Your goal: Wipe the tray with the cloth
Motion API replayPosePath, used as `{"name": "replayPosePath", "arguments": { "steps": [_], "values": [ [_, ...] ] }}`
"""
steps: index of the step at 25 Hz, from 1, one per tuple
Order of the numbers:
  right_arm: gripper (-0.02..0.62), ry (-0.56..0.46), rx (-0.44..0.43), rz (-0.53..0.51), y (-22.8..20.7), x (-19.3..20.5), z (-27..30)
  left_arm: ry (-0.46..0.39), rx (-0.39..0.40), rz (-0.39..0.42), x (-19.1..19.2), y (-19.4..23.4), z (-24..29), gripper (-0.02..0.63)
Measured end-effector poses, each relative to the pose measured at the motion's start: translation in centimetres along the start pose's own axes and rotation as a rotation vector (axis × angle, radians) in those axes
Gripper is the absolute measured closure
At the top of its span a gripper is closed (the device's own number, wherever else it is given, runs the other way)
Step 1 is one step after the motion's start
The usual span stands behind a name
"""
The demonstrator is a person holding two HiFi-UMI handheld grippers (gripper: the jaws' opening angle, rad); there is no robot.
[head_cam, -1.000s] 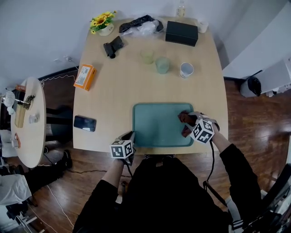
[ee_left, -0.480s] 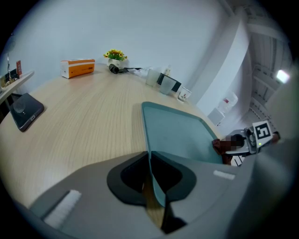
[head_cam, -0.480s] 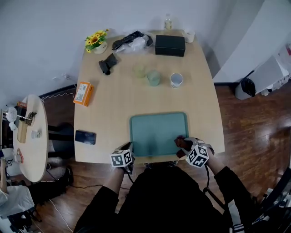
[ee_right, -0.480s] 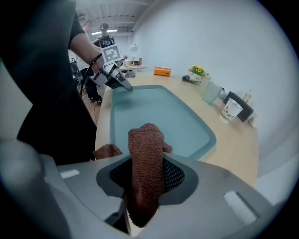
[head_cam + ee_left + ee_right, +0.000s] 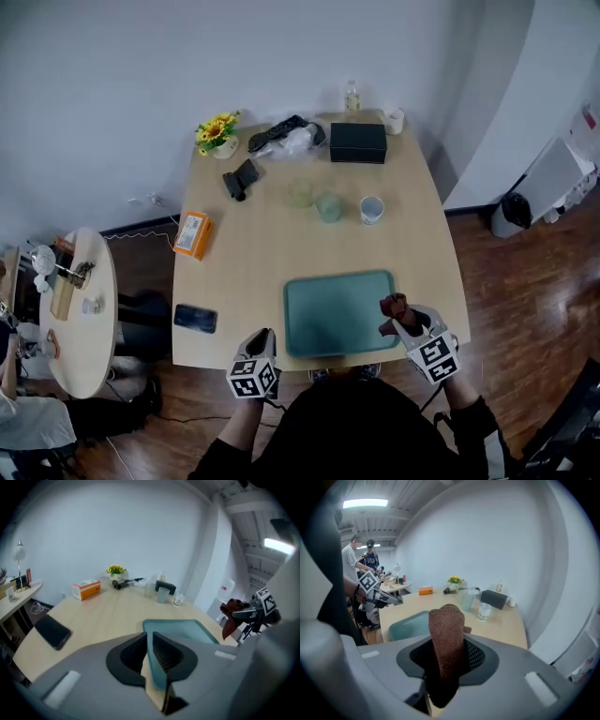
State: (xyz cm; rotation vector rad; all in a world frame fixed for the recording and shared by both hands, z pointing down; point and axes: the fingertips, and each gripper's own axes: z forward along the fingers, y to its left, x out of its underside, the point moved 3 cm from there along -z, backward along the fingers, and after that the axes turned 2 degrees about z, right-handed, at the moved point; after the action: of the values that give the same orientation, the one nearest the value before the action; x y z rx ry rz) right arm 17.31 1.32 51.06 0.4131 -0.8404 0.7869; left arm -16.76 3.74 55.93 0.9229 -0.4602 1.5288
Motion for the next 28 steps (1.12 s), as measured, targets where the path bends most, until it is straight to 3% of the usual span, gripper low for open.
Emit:
{"name": "replayPosePath", "arguments": {
  "steps": [6, 11, 17, 28],
  "values": [
    [0.472, -0.183, 0.123, 0.120, -2.0, -4.2, -5.5, -0.234, 0.071, 0.079, -8.4, -4.4, -5.3, 0.591],
    [0.472, -0.353, 0.284, 0.274, -4.3, -6.1, -10.1, -0.337, 0.094, 0.125, -11.7, -6.6, -7.8, 0.592],
    [0.472, -0.427, 0.358, 0.287, -5.8, -7.0, -12.1, -0.347, 0.111, 0.132, -12.2, -7.2, -7.6, 0.594],
    [0.472, -0.376, 0.380, 0.273, -7.7, -5.6, -10.5, -0.336, 0.097, 0.125, -12.3, -6.8, -7.1, 0.595]
  ]
}}
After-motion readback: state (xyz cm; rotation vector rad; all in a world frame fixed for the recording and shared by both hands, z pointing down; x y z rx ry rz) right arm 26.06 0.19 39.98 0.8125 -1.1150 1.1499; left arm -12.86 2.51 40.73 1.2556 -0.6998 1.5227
